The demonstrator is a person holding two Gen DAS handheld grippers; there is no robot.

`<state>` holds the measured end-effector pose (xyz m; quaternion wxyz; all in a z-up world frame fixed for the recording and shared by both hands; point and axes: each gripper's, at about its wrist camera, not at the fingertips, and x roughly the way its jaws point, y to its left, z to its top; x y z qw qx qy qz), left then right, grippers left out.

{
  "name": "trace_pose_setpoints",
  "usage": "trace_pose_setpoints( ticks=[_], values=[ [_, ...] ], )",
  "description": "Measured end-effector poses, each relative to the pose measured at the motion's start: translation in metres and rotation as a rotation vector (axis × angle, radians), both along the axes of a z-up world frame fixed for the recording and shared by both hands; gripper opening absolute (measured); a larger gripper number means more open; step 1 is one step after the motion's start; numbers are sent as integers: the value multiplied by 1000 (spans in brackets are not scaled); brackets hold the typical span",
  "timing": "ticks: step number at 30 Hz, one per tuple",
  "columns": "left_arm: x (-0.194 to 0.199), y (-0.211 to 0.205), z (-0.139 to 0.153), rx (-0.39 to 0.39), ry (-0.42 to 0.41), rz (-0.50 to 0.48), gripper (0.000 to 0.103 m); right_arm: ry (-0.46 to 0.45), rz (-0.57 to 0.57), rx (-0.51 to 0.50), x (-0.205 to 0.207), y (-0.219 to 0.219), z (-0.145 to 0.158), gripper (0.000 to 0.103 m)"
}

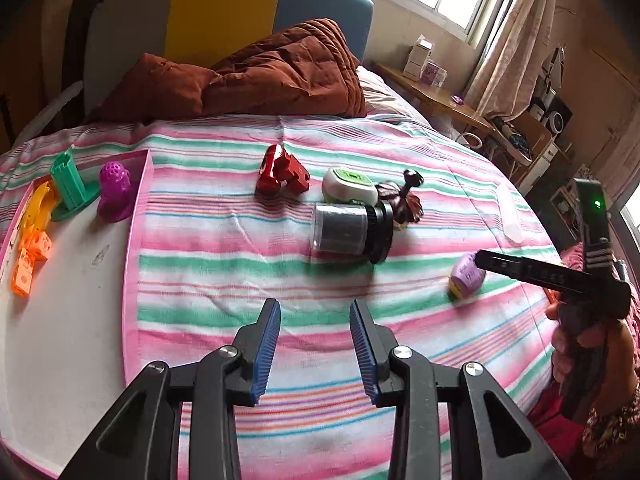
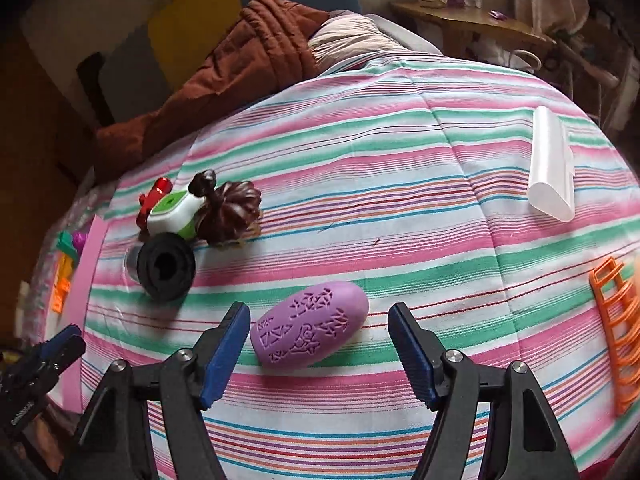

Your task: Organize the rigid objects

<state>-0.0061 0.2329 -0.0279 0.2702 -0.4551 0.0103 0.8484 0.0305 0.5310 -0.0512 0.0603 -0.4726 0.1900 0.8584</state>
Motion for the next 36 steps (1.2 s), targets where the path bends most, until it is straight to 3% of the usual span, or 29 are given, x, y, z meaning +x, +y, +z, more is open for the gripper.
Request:
trace_pose_setpoints(
  ticks=[7, 11, 15, 19, 24, 26, 32, 36],
  values=[
    [-49, 30, 9, -29, 51, 21, 38, -39, 0, -84, -4, -7, -9, 72],
    [-78, 58, 6, -62, 74, -47, 39, -42, 39, -104, -8, -21, -14, 73],
    [-98, 84, -14, -87, -4, -179, 40, -67, 61, -49, -12, -26, -18, 73],
    [-83, 83, -26, -73, -59, -260, 40, -72, 57, -38, -12, -25, -18, 73],
    [-37, 72, -22, -41, -49, -329, 41, -76, 45, -5, -12, -24, -18, 73],
    [-29, 64, -18, -35, -29, -290, 41, -75, 43, -13, -14, -23, -19, 73],
    [-28, 27, -15, 58, -74, -58, 41, -55, 25, -15, -17, -20, -21, 73],
    [-27, 15, -18, 69, -157, -12, 42, -62, 22, -13, -16, -21, -22, 73]
  ],
)
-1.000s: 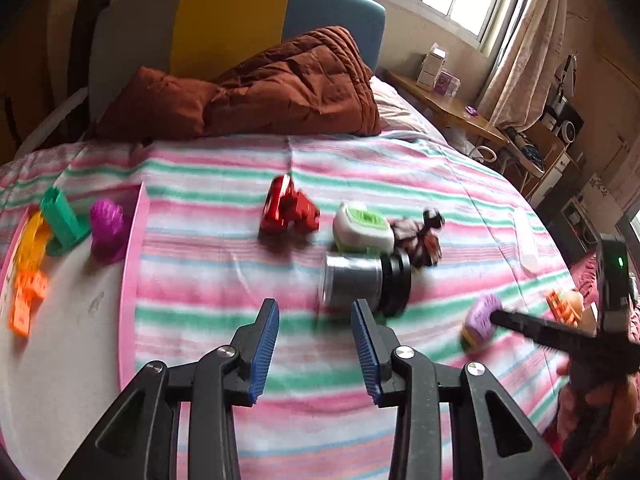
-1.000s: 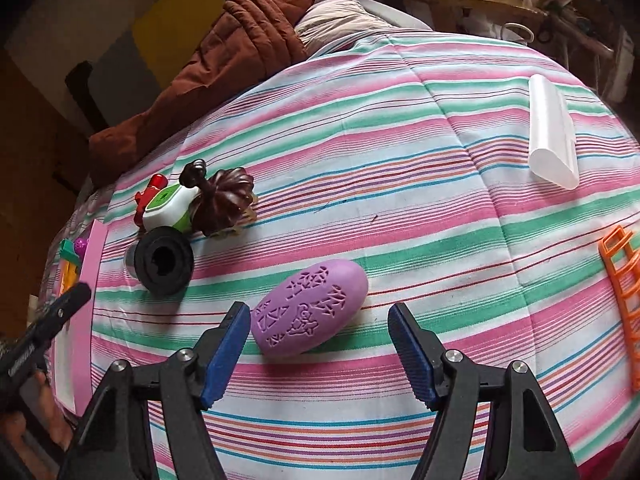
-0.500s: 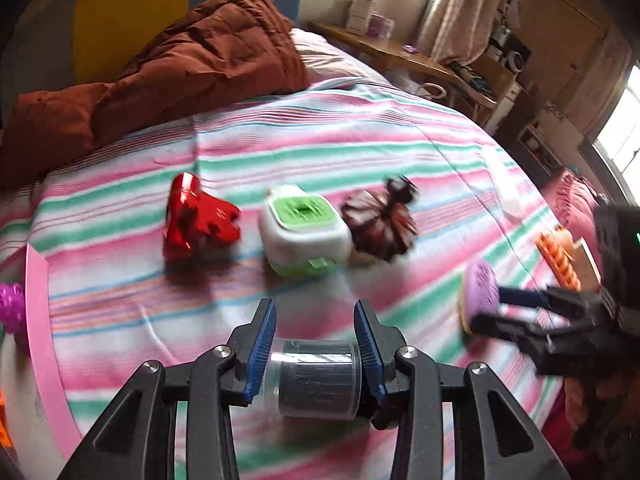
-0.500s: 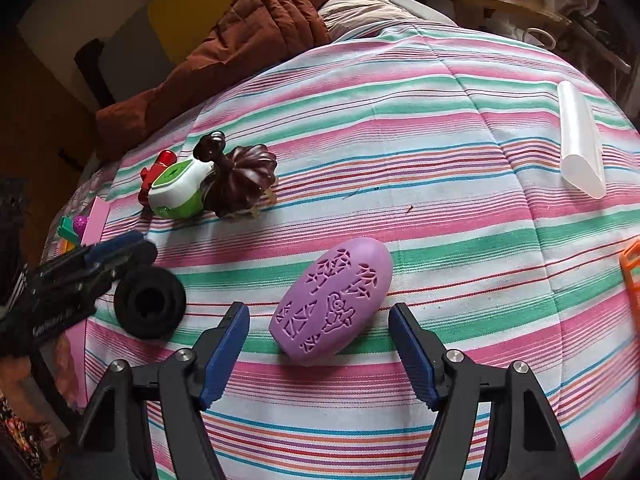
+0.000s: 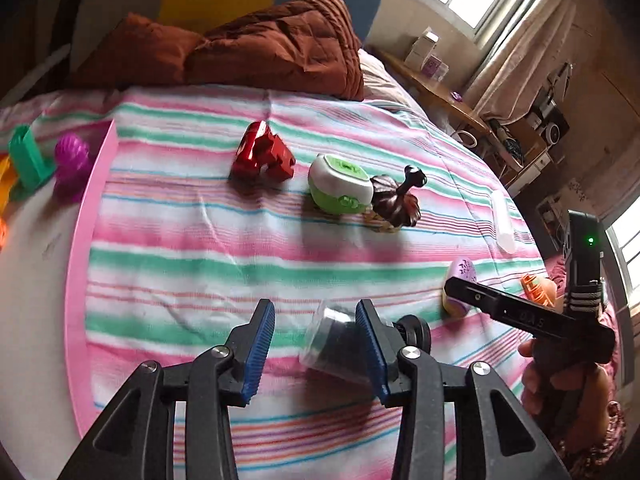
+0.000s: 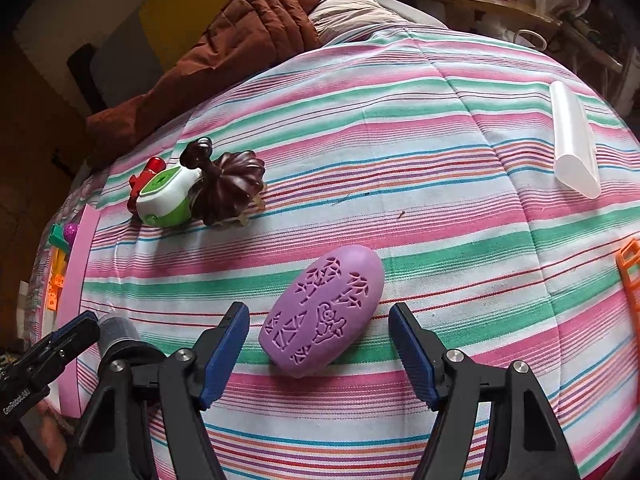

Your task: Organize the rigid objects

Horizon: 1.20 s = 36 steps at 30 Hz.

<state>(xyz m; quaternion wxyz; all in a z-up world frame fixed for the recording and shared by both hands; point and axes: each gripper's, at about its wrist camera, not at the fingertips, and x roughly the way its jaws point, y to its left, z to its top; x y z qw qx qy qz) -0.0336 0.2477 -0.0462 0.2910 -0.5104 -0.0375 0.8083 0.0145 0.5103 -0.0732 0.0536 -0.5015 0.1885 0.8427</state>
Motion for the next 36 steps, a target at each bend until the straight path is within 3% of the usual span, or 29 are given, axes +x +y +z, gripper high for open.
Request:
trace_pose_setpoints(
  ticks=[3, 8, 12, 15, 21, 24, 26, 28, 31, 34, 36],
  values=[
    [2, -2, -2, 33, -86, 5, 42, -4, 7, 13, 0, -1, 0, 73],
    [-8, -7, -26, 206, -370, 75, 45, -7, 17, 32, 1, -3, 1, 73],
    [-18, -11, -42, 298, -504, 193, 47, -7, 18, 31, 1, -2, 1, 73],
    [-19, -5, -49, 331, -576, 222, 47, -9, 24, 41, 0, -4, 0, 73],
    [-17, 6, -56, 387, -611, 235, 45, -13, 50, 77, -1, -10, 1, 72],
    [-16, 5, -50, 413, -570, 228, 41, -14, 57, 96, -1, -11, 1, 61],
    [-18, 3, -44, 416, -535, 215, 40, -14, 47, 96, 0, -8, 2, 47],
    [-19, 0, -41, 409, -502, 220, 40, -17, 27, 78, 1, -2, 3, 43],
    [-21, -6, -40, 417, -475, 233, 40, -33, -13, 74, 4, 6, 4, 43],
    [-22, -12, -37, 401, -430, 228, 41, -34, -41, 157, 7, 8, 10, 43],
    [-23, -13, -35, 393, -406, 221, 42, 16, -48, 234, 8, 3, 22, 48]
  ],
)
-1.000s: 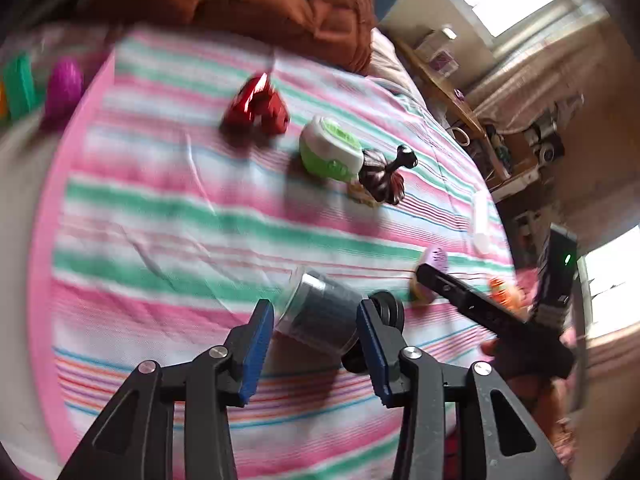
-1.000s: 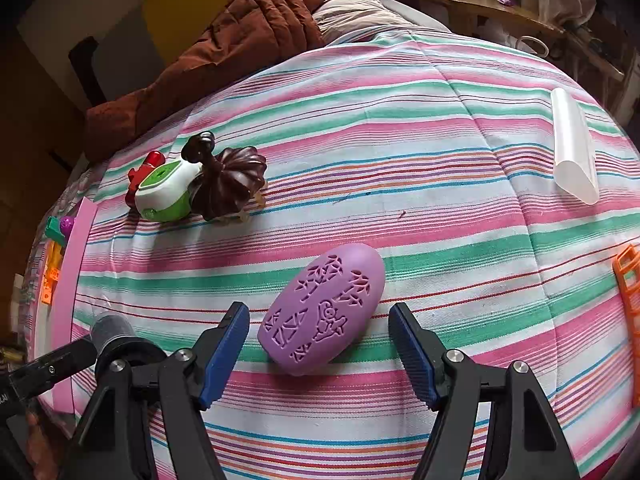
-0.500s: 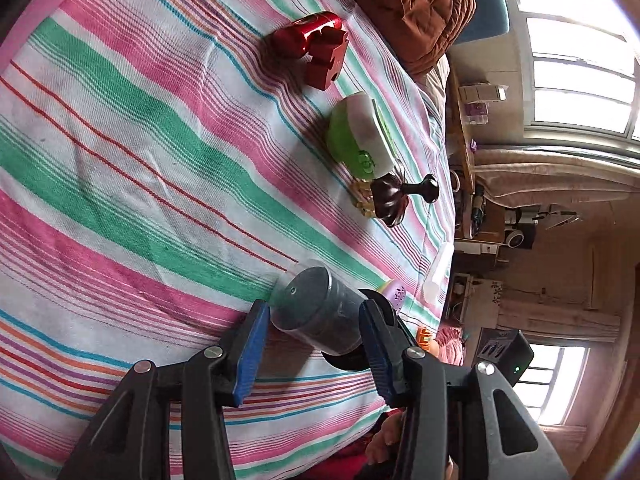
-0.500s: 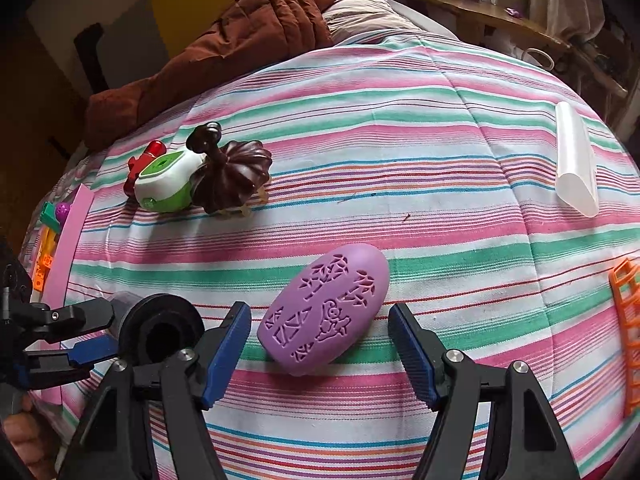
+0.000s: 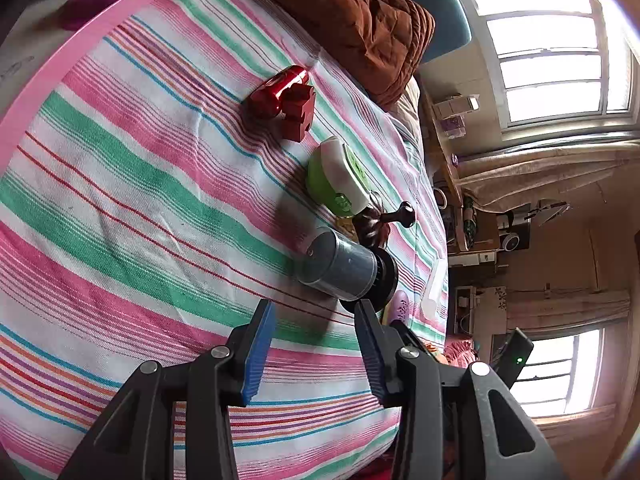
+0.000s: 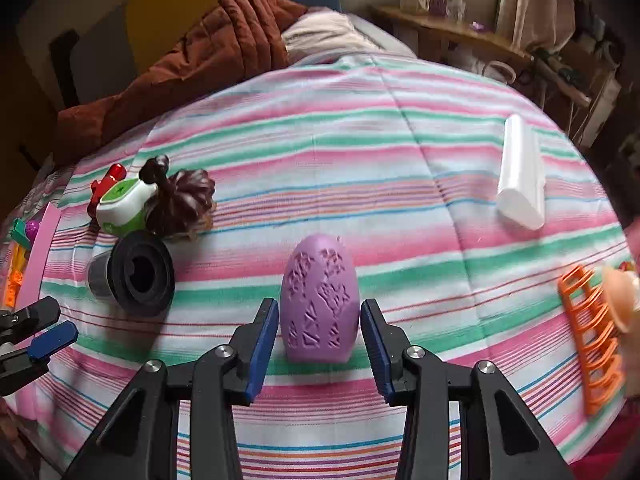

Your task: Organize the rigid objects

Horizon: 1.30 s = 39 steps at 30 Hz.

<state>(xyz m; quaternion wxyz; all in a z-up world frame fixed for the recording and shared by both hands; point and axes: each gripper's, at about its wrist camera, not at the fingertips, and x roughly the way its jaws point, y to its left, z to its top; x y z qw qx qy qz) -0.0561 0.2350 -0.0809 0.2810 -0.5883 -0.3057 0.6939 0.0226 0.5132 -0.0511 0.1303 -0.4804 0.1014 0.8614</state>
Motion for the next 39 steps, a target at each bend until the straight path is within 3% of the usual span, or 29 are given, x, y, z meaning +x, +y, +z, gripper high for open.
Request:
trace_pose_setpoints(
  ticks=[2, 5, 10, 15, 20, 22, 30, 35, 39],
  values=[
    [-1, 1, 1, -20, 17, -7, 42, 83, 32, 59, 3, -12, 16, 60],
    [2, -2, 3, -43, 41, -15, 42, 176, 152, 42, 2, -37, 31, 61],
    [10, -11, 10, -100, 105, -26, 42, 156, 274, -33, -20, -77, 24, 61],
    [17, -17, 14, -121, 141, -49, 42, 130, 192, -157, -34, -61, 10, 54],
    [20, -13, 18, -122, 166, -54, 42, 115, -36, -385, -19, -1, 0, 51],
    [21, -7, 19, -122, 177, -72, 42, 101, -96, -368, -17, 14, -2, 39],
    [35, 15, 23, -147, 225, -143, 42, 91, -81, -332, -22, 17, 1, 40],
    [38, 11, 26, -170, 262, -139, 42, 90, 98, -303, -7, -18, 27, 55],
    [38, 2, 31, -183, 294, -113, 42, -22, 179, -227, -2, -45, 6, 59]
  ],
)
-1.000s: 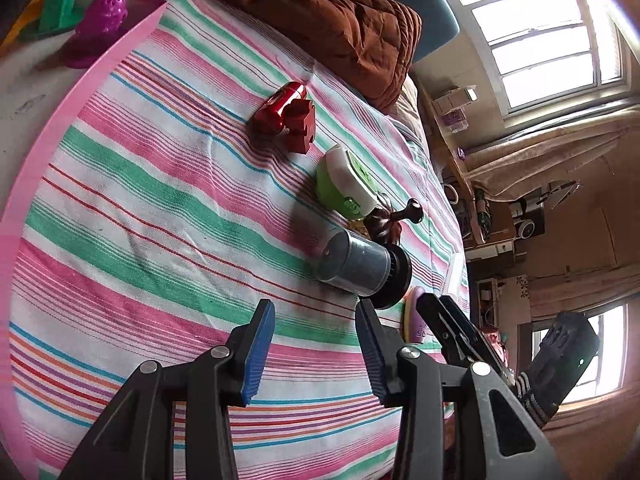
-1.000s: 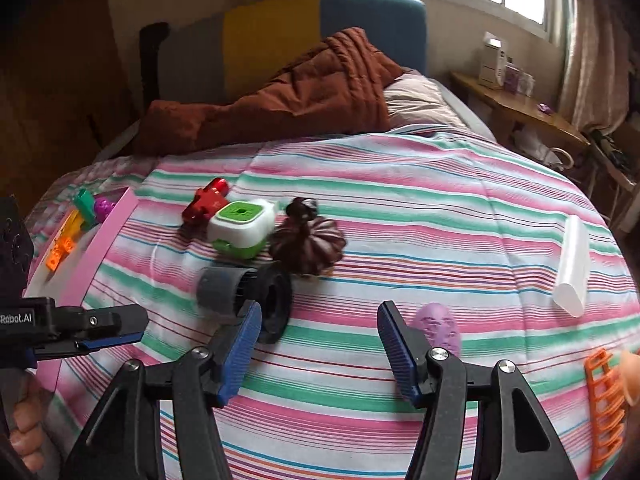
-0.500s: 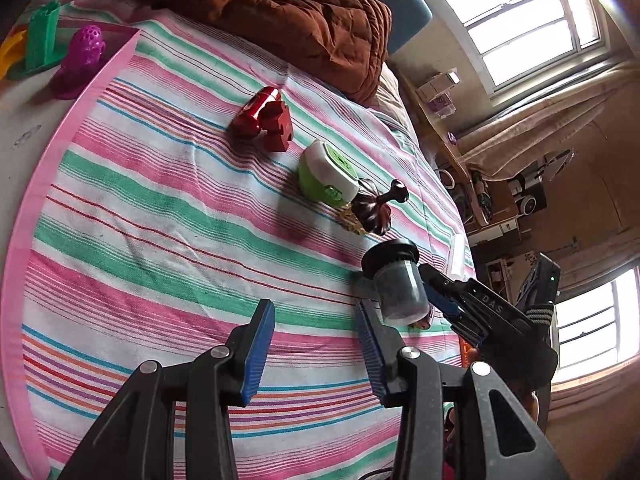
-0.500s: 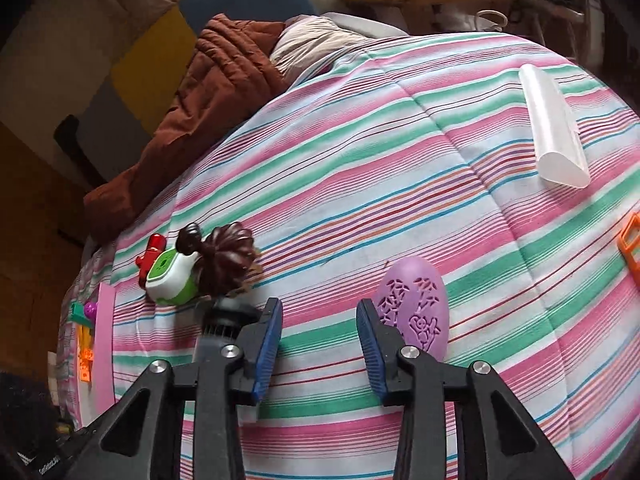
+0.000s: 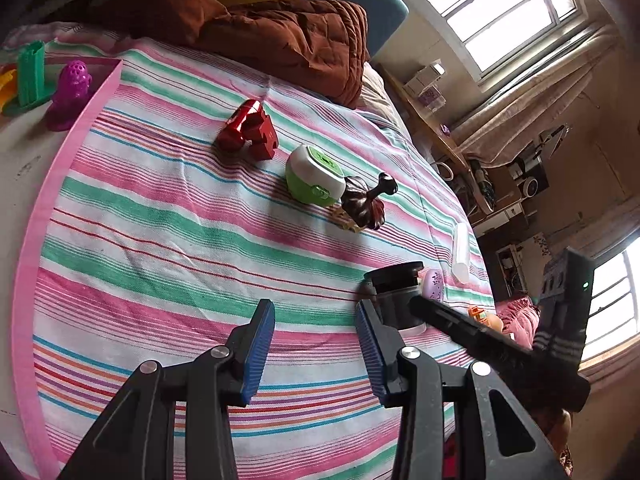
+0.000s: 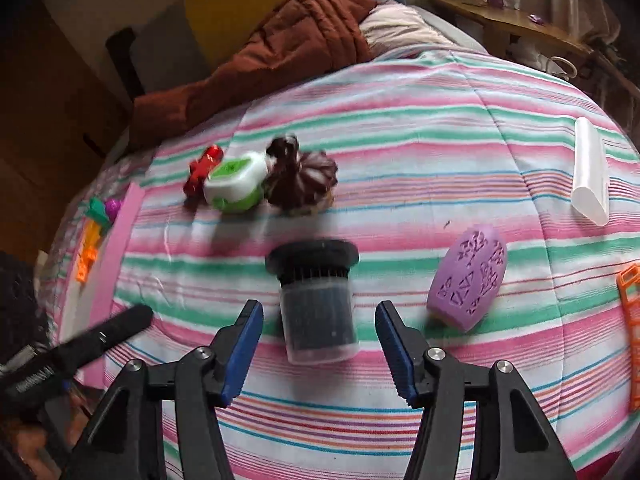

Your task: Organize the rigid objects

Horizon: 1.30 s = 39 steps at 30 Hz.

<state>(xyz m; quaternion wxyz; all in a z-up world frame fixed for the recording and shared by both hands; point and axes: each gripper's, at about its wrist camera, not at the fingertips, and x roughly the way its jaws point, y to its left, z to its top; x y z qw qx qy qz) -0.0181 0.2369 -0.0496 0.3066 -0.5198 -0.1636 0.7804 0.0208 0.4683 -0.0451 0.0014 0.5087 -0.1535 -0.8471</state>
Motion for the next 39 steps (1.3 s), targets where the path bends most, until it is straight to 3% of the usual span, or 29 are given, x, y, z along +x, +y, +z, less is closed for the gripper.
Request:
trace_pose_setpoints(
  ticks=[1, 3, 5, 11, 15, 22, 25, 26, 29, 32, 36, 39],
  values=[
    [0, -2, 0, -1, 2, 5, 42, -34, 16, 10, -3, -4, -9, 58],
    [0, -6, 1, 7, -1, 11, 42, -54, 36, 25, -5, -6, -18, 43],
    [1, -9, 1, 6, -2, 9, 42, -44, 56, 34, -3, -8, -16, 43],
    [5, -14, 6, -15, 44, 13, 42, 103, 107, 77, 4, -22, 18, 42],
    [6, -10, 4, -22, 41, 2, 42, 99, 123, 98, 1, -25, 12, 41],
    [11, -1, 6, -39, 58, -31, 42, 39, 119, 19, 5, -15, 12, 42],
    [15, 4, 10, -41, 80, -47, 42, -1, 195, -50, 9, -13, 9, 45],
    [16, 6, 11, -43, 88, -56, 42, 13, 195, -79, 12, -8, 12, 52],
    [22, 14, 12, -50, 112, -91, 42, 131, 96, -146, 22, 22, 33, 66],
    [31, 25, 11, -58, 135, -134, 42, 223, -125, -145, 31, 57, 44, 77],
    [47, 45, 16, -78, 200, -215, 45, 121, -286, 11, 21, 75, 24, 74],
    [60, 60, 22, -94, 263, -282, 46, 65, -322, 25, 10, 79, 6, 72]
  ],
)
